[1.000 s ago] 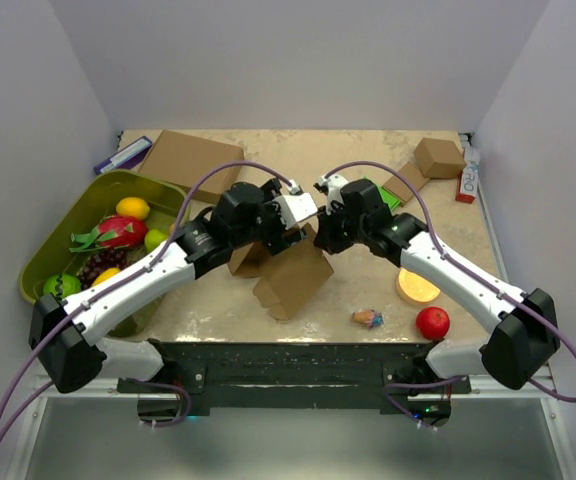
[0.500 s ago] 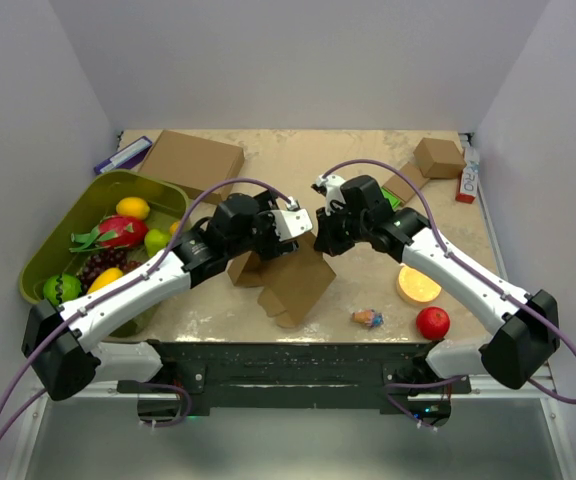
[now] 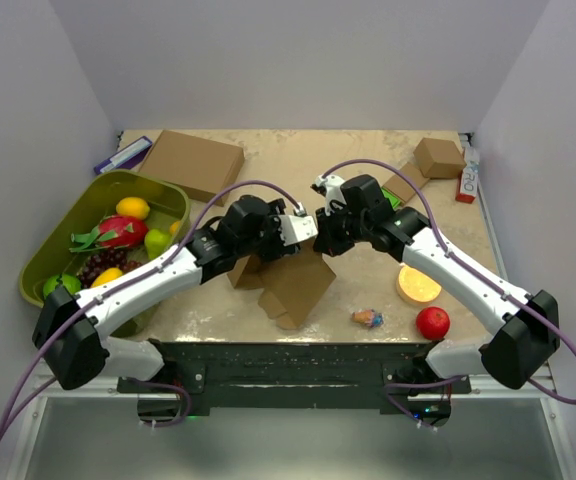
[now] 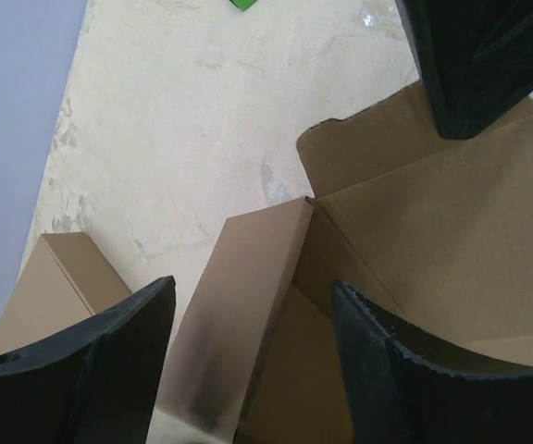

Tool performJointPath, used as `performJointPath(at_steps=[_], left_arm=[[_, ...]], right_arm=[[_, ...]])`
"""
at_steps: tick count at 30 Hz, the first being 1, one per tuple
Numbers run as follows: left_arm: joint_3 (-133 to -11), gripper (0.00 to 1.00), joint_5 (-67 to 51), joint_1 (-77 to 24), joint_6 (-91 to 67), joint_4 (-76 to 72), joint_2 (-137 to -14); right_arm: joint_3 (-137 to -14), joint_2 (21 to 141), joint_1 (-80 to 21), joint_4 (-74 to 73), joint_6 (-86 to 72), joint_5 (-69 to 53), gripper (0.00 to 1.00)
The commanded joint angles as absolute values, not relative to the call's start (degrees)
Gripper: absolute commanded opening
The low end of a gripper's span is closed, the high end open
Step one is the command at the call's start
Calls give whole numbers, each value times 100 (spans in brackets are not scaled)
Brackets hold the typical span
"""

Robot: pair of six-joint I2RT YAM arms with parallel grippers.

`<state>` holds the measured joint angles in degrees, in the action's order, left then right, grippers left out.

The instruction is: Fold the paper box

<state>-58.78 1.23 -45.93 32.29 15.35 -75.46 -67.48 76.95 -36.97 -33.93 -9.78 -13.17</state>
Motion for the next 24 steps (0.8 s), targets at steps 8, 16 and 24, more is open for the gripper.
performJointPath(at_steps=[8,16,24], left_arm=[[-6021,41,123,-4605,3191,1529,-7778],[-5854,26,141,-4606,3155,1521,-7743],[-5530,14,562,-4597,2734,1187,-7673]], right_arm=[[-6891,7629,-3718,-3261,-1054,-1459,3],[-6926,7506,-3709,-2989,-1379,-1134,33],[-6891,6971,-3358,-3032,-1767,-212,96]])
